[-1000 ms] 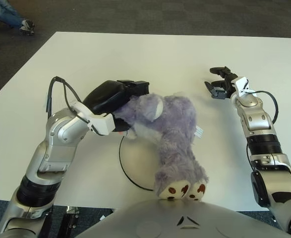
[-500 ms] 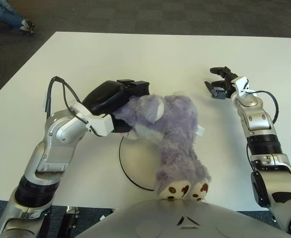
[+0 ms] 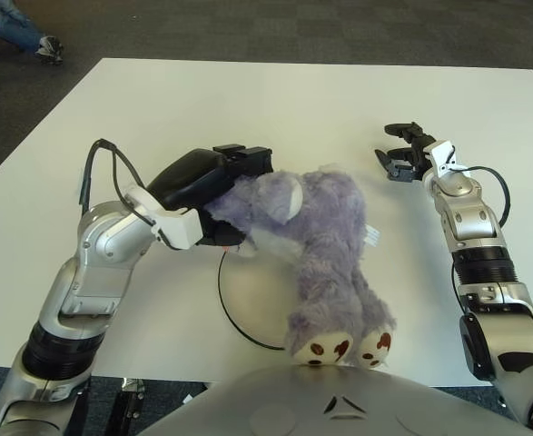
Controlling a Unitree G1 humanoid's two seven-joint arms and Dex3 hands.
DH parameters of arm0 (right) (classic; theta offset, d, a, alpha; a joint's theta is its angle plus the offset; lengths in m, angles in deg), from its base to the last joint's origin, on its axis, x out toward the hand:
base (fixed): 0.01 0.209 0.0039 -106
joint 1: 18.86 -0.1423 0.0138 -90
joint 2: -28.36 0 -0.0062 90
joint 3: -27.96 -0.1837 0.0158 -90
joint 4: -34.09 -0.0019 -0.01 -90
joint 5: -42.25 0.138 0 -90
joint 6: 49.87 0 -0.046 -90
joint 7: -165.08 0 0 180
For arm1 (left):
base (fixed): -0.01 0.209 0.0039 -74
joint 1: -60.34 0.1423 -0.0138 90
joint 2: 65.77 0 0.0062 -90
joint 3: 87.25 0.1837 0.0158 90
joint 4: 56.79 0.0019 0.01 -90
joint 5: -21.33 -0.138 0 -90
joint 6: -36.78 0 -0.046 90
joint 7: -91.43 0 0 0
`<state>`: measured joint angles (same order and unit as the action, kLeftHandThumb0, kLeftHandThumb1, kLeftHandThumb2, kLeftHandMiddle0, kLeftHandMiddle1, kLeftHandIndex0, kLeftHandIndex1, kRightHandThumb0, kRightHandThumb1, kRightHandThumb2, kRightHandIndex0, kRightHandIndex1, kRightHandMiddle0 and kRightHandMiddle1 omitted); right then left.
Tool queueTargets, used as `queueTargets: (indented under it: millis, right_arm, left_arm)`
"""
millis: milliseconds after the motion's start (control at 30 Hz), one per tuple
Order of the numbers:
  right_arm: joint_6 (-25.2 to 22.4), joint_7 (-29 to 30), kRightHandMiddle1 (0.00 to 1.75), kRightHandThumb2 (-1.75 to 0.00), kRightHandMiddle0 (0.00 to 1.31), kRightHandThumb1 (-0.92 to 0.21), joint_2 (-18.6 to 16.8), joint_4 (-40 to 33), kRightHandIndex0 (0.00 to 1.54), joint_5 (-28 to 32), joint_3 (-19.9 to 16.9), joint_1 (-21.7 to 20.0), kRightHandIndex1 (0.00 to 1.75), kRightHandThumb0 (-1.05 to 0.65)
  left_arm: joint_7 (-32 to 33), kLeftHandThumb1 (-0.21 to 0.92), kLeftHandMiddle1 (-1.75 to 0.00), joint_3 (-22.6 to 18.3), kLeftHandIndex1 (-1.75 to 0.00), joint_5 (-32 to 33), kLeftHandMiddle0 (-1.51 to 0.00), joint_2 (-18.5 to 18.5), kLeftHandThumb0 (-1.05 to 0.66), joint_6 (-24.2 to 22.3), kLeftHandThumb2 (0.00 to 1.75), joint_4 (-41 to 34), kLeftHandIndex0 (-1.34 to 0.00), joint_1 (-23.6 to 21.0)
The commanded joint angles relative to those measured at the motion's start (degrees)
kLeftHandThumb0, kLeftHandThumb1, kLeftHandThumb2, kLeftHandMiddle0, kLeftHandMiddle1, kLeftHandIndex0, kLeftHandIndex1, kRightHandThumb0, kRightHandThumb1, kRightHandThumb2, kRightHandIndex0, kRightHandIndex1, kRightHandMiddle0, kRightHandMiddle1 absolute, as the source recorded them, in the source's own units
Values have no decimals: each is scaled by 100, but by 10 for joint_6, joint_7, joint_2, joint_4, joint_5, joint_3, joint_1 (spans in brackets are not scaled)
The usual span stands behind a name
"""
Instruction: Put the doll into the plate.
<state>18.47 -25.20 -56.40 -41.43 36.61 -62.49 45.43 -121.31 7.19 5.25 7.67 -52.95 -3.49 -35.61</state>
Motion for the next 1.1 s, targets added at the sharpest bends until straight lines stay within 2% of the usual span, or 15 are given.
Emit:
queueTargets:
  millis: [0, 133, 167, 200, 267, 367, 867, 1067]
  right_arm:
    - [-13, -6, 75, -97, 0, -50, 4, 9, 6, -5, 4, 18, 107, -49]
    - [-13, -7, 74, -97, 0, -51, 5, 11, 6, -5, 5, 17, 107, -49]
    - [-14, -7, 73, -97, 0, -51, 5, 11, 7, -6, 5, 17, 108, -50]
    - [-14, -7, 72, -97, 0, -51, 5, 11, 6, -6, 5, 16, 108, -50]
    - [-15, -8, 71, -96, 0, -51, 5, 11, 6, -6, 5, 15, 108, -50]
    - [-15, -8, 70, -96, 0, -51, 6, 11, 6, -6, 5, 15, 108, -50]
    - [-12, -7, 71, -95, 0, -52, 7, 17, 7, -10, 7, 12, 112, -52]
    - [-13, -5, 72, -94, 0, -52, 7, 17, 7, -10, 7, 12, 114, -52]
  left_arm:
    - [-3, 44, -175, -9, -174, 7, -41, -8, -1, 1, 117, -3, -40, 1]
    - [-2, 51, -175, -12, -173, 10, -37, -7, -1, 1, 109, -4, -35, 2]
    - [-1, 50, -175, -12, -164, 11, -57, -7, -25, 0, 103, -5, -26, 3]
    - [-1, 51, -175, -13, -156, 12, -70, -6, -41, 0, 97, -5, -19, 2]
    - [-1, 53, -175, -15, -148, 16, -81, -4, -56, -2, 90, -6, -12, 2]
    - [-2, 57, -175, -18, -140, 30, -88, -1, -69, -5, 83, -7, -5, 5]
    - [-9, 71, -175, -29, -126, 75, -91, -7, -84, -14, 67, -9, 0, 11]
    - [-14, 77, -175, -32, -119, 78, -83, -13, -88, -16, 61, -15, 0, 15]
